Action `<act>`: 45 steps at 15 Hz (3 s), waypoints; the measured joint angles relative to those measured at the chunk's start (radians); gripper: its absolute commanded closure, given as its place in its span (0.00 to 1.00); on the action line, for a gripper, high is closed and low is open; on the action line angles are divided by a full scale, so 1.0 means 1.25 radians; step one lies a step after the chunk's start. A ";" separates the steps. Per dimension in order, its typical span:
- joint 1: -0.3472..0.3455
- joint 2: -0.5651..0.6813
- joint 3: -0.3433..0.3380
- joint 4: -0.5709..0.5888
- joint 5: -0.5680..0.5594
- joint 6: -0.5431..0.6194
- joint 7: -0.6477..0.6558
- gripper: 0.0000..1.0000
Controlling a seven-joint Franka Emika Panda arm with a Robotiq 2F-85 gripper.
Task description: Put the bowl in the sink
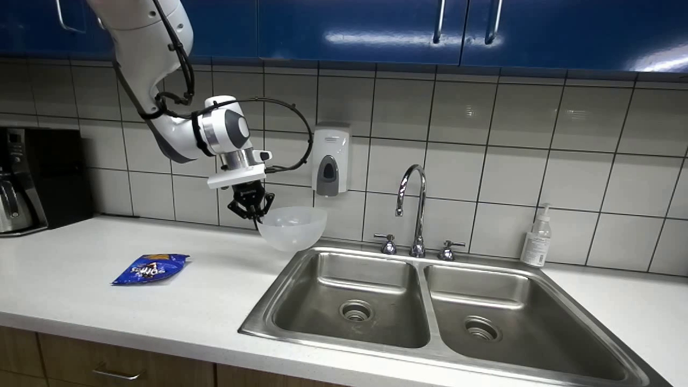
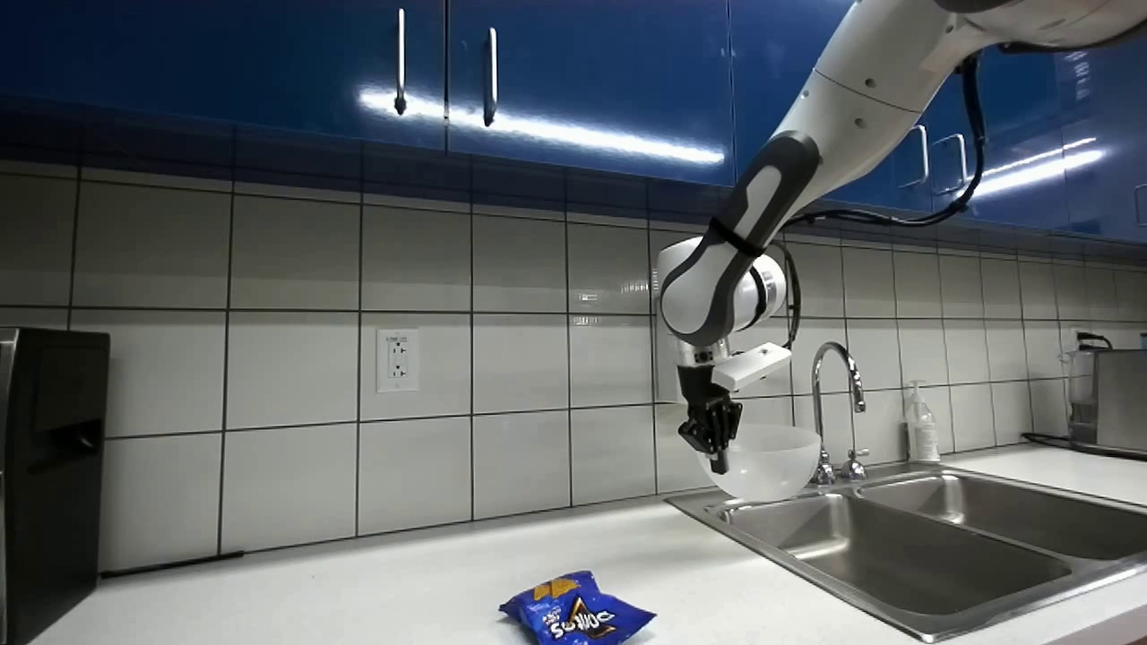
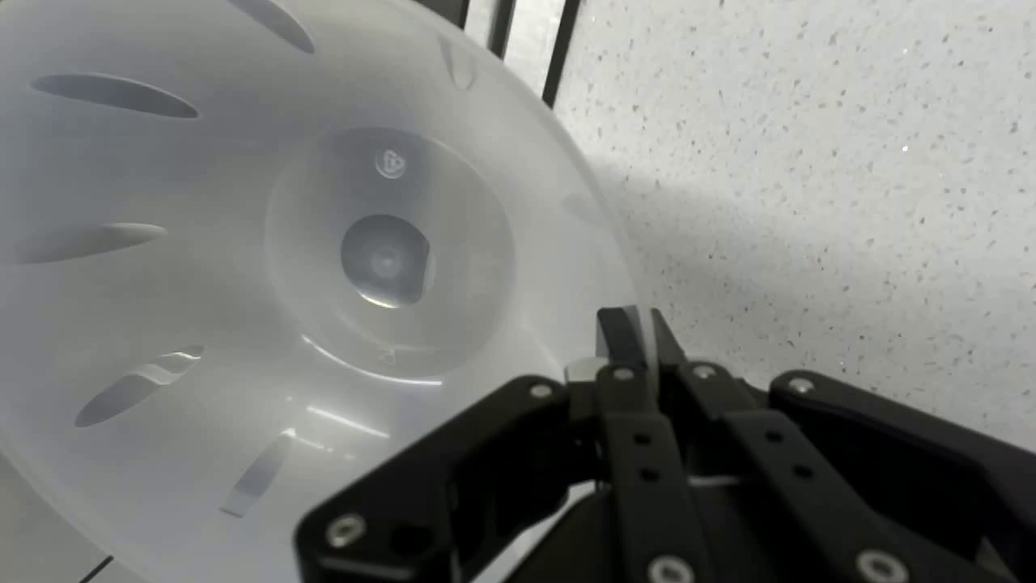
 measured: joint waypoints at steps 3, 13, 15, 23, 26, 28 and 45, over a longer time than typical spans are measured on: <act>-0.002 -0.049 -0.011 -0.057 -0.004 -0.013 0.008 0.99; -0.045 -0.139 -0.055 -0.180 -0.043 -0.020 0.120 0.99; -0.058 -0.136 -0.064 -0.182 -0.044 -0.020 0.138 0.99; -0.096 -0.061 -0.091 -0.131 -0.044 -0.020 0.147 0.99; -0.102 0.006 -0.099 -0.073 -0.044 -0.020 0.147 0.99; -0.106 0.055 -0.103 -0.025 -0.042 -0.020 0.147 0.99; -0.164 0.345 -0.118 0.305 0.090 -0.171 0.142 0.99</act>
